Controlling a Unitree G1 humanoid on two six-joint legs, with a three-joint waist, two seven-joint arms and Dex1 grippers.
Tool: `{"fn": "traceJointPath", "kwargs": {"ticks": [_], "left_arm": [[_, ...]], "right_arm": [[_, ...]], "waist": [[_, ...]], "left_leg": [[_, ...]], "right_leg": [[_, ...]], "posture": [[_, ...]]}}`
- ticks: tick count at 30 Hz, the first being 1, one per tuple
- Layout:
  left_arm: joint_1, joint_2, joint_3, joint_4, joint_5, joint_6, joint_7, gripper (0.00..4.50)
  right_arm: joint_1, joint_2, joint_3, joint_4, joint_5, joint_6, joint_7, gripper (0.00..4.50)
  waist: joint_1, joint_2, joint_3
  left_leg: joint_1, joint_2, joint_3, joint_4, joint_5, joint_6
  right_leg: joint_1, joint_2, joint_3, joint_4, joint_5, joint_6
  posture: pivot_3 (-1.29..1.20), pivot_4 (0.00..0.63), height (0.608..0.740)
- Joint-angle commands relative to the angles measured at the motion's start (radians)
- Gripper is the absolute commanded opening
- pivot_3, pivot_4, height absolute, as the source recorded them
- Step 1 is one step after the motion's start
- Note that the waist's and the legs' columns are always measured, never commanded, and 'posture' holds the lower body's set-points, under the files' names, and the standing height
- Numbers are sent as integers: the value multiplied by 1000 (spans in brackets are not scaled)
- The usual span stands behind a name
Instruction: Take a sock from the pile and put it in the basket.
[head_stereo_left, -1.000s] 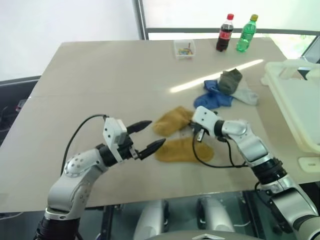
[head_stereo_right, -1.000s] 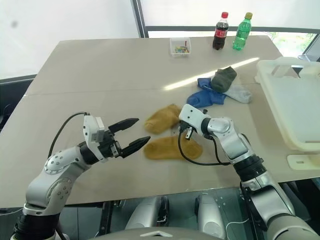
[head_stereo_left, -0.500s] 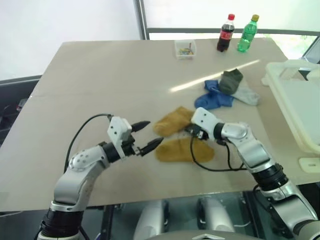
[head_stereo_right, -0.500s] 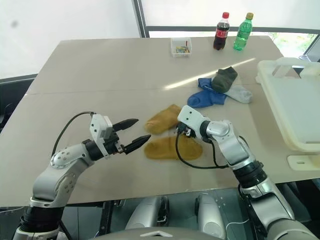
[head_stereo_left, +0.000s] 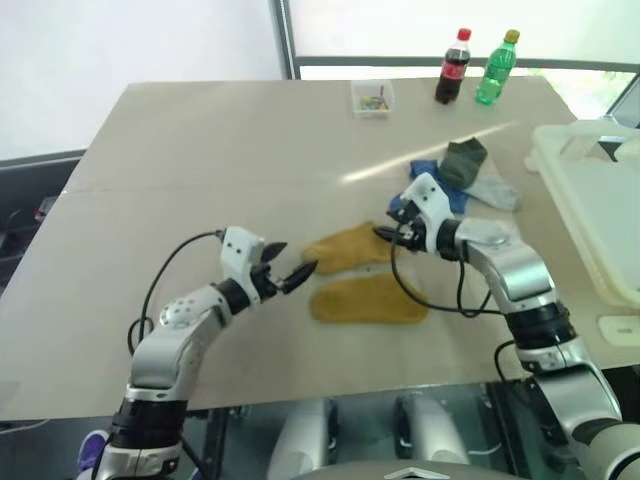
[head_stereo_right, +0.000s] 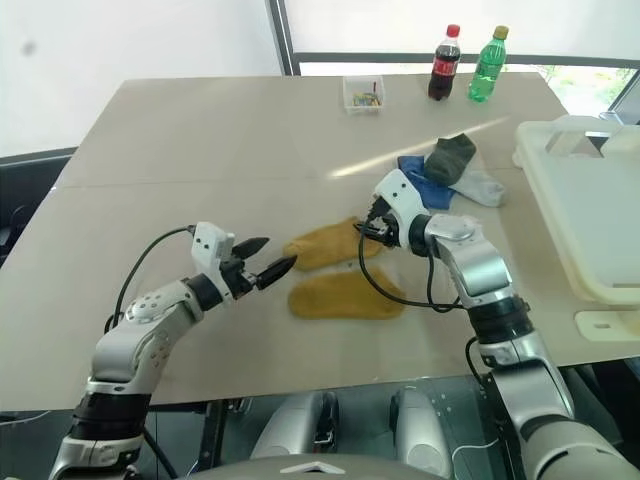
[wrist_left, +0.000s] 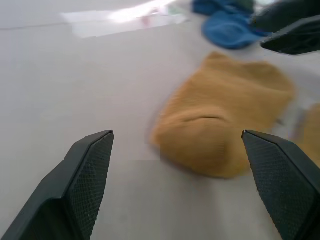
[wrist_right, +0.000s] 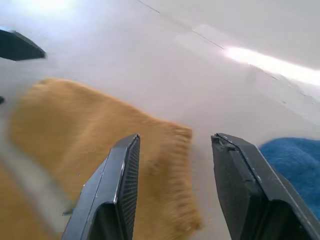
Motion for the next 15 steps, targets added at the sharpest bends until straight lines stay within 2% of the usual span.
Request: {"fn": "traceJointPath", "kwargs": {"ticks": [1,2,5,7,8,9,12,13,15], "left_arm": [[-27,-16,-19,11,38,20,45,4329],[-26,-19,-25,15,44,29,50,4329],[-28,-25,-53,24,60,37,42,3546],[-33,-35,-70,28,66,40,34,2617],[-37,-42,-76,33,64,40,29,1930],[-41,-51,-74,36,59,37,27,1763],[-52,-86,-41,28,13,32,15,528],[-52,-100,-18,13,-26,34,-3,139],[-45,-117,41,-47,-143,67,-45,139]], "right_arm": [[-24,-6,33,61,-25,-41,12,2323],[-21,-12,47,65,-23,-35,34,2323],[-15,-29,79,72,-23,-25,83,2426],[-17,-30,86,95,-39,-43,73,1912],[-19,-30,86,104,-42,-51,72,1317],[-21,-30,80,109,-41,-56,67,1142],[-24,-35,59,97,-30,-59,63,0],[-21,-41,45,75,-17,-53,67,0],[-4,-60,-1,-16,39,-2,88,0]], "waist": [[0,0,0],[-2,0,0],[-4,0,0],[-3,0,-1],[-3,0,-1],[-3,0,-1],[-1,0,-1],[-1,0,-1],[-1,0,-1]], "left_leg": [[0,0,0,0,0,0],[0,0,0,0,0,0],[1,0,0,0,0,0],[1,0,0,0,0,0],[2,0,0,0,0,0],[2,0,0,0,0,0],[2,0,0,0,0,0],[2,0,0,0,0,0],[1,0,0,0,0,0]], "right_leg": [[0,0,0,0,0,0],[0,0,0,-1,0,0],[0,0,1,0,0,0],[1,0,1,0,0,0],[1,0,0,0,0,0],[1,0,0,0,0,0],[1,0,0,0,0,0],[1,-1,0,0,0,0],[1,-1,0,0,0,0]], "posture": [[0,150,732],[0,150,732],[0,150,732],[0,150,732],[0,150,732],[0,150,732],[0,150,732],[0,150,732],[0,150,732]]}}
